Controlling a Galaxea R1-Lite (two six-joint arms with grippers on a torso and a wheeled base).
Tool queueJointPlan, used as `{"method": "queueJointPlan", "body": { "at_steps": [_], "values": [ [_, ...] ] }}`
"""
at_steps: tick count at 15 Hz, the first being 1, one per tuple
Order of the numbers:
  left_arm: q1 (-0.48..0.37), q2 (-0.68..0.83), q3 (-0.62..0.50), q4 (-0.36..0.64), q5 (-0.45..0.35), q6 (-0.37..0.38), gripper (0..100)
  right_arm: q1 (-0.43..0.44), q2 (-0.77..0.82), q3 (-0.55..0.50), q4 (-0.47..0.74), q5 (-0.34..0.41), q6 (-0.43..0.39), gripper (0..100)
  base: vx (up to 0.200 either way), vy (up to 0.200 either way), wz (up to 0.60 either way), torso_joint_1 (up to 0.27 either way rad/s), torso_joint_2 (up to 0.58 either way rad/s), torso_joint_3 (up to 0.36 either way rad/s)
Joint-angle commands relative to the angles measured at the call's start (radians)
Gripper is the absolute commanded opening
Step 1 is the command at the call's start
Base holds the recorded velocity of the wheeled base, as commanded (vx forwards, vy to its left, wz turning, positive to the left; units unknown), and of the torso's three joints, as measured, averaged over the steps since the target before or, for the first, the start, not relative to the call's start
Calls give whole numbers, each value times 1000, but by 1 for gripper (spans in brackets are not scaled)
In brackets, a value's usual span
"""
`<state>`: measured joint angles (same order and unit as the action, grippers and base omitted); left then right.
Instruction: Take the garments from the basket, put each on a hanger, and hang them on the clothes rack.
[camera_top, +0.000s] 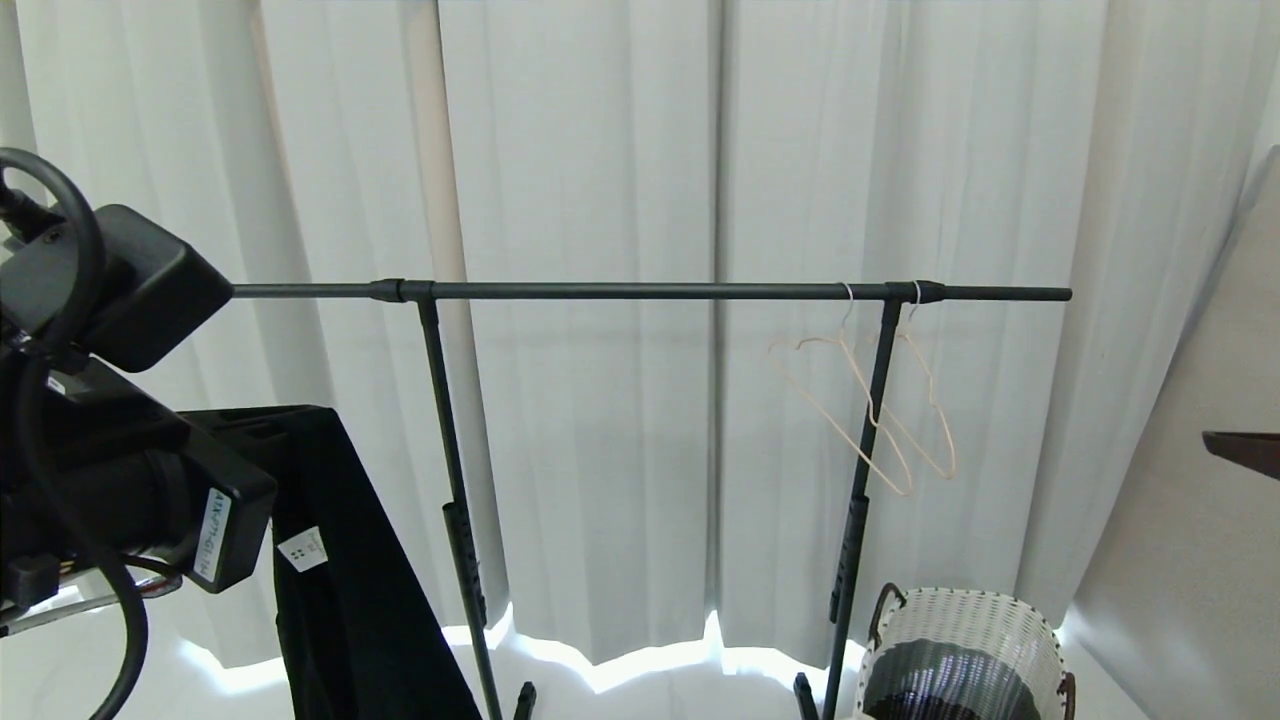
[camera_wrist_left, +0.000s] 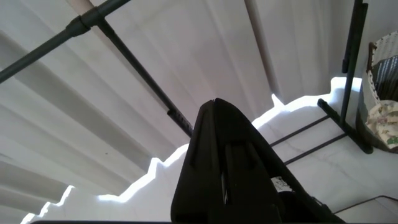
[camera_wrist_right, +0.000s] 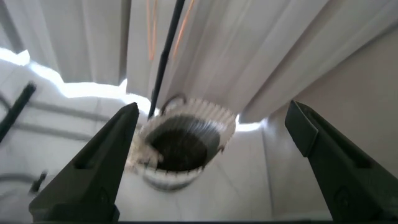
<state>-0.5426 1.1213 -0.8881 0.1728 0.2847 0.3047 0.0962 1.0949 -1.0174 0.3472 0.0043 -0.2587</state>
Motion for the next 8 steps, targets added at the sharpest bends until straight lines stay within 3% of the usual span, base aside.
{"method": "queueJointPlan", "body": {
  "at_steps": [1,2,8],
  "values": [
    [1,3,0,1,1,-1,0,0,11,43,-56,5,-1,100,0,0,0,80,-163,-80],
    [1,3,-2,1,1,-4,0,0,17,56,-96,17,9,100,0,0,0,46,-85,-32],
    [1,-3,6,1,1,-1,0,0,30,54,-114,33,44,100,200,0,0,11,-19,-7]
  ]
}}
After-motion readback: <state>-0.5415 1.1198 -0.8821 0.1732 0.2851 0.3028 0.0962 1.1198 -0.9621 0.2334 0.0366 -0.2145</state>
